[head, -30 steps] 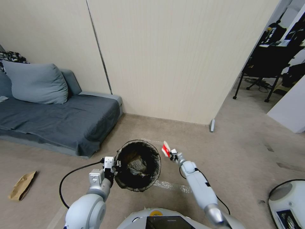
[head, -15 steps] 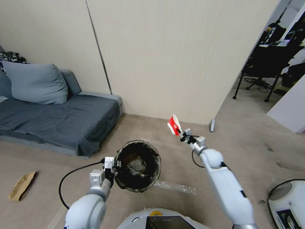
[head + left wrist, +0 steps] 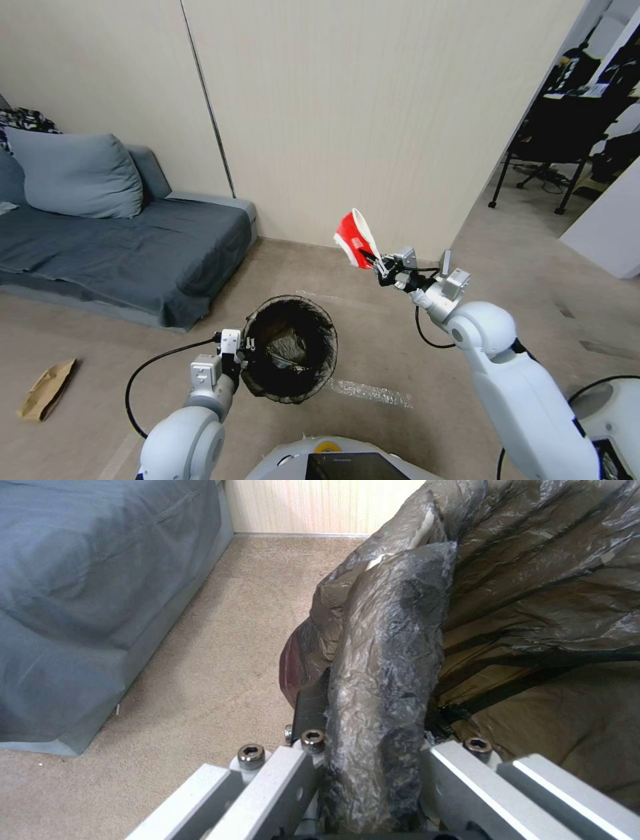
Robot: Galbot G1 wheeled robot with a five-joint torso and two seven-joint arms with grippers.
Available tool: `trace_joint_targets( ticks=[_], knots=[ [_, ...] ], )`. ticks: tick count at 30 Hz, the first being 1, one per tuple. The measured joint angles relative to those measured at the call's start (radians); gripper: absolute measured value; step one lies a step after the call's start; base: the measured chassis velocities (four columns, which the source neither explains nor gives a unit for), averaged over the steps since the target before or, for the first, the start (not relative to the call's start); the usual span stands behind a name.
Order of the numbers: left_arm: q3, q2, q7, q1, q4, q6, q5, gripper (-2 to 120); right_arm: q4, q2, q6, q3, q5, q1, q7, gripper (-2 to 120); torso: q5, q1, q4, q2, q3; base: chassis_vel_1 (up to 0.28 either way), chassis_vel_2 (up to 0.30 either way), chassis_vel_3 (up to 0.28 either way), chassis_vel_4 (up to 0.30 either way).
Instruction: Pick up the trash bin, then pick up the garbage from the floor and place it into the trash bin.
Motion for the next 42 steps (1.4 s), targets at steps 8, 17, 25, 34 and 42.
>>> trace_joint_targets(
  ticks=[8,17,25,34,42],
  knots=[
    [-0.004,0.002,0.001,-0.002,-0.002,0.0,-0.002,1,0.061,0.004,-0.036,-0.175,-0.023,-0.003,0.011,0,0.0001,0.0,0.0,0.0,0.0,0.0,0.0,0.0,0.0],
    [-0.004,0.002,0.002,-0.008,0.001,0.0,-0.013,1,0.061,-0.018,-0.052,-0.241,-0.061,-0.021,-0.007,0,0.0001,0.0,-0.0002,0.0,0.0,0.0,0.0,0.0,0.0],
    [-0.004,0.012,0.002,-0.01,-0.002,0.001,-0.021,1,0.037,-0.023,-0.049,-0.259,-0.134,-0.041,-0.035,0,0.0002,0.0,-0.0001,0.0,0.0,0.0,0.0,0.0,0.0],
    [-0.007,0.017,0.004,-0.017,0.001,0.001,-0.033,1,0.007,-0.01,-0.042,-0.293,-0.213,-0.042,-0.022,24,0.0001,0.0,-0.0001,0.0,0.0,0.0,0.0,0.0,0.0],
    [-0.017,0.026,0.004,-0.024,0.002,0.002,-0.055,1,-0.001,0.0,-0.041,-0.302,-0.23,-0.044,-0.015,55,0.0001,0.0,-0.0001,0.0,0.0,0.0,0.0,0.0,0.0]
  ],
)
